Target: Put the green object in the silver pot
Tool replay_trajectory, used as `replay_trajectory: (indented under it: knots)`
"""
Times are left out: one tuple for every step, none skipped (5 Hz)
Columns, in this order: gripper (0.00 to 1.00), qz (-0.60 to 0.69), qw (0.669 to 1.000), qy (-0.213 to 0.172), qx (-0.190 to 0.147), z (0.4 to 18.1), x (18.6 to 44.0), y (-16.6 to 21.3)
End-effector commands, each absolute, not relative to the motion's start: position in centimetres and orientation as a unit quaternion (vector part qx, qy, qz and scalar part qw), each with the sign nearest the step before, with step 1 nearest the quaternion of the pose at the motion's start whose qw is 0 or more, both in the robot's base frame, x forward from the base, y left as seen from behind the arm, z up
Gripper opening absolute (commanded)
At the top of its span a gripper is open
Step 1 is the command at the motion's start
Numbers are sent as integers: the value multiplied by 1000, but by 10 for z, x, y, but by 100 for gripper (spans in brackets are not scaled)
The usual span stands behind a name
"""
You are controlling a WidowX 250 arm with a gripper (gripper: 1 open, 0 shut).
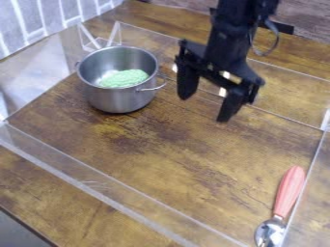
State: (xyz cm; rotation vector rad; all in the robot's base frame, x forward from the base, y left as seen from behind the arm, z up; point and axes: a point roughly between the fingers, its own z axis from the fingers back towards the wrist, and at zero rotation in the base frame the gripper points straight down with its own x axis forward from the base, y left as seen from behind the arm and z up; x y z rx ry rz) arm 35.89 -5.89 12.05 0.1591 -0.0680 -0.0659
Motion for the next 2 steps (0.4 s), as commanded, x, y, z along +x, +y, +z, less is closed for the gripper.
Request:
replay_trajectory:
  knots:
    - [100,-41,994,-72,70,148,342,-68]
    - [100,-51,993,-77,68,132,330,-69]
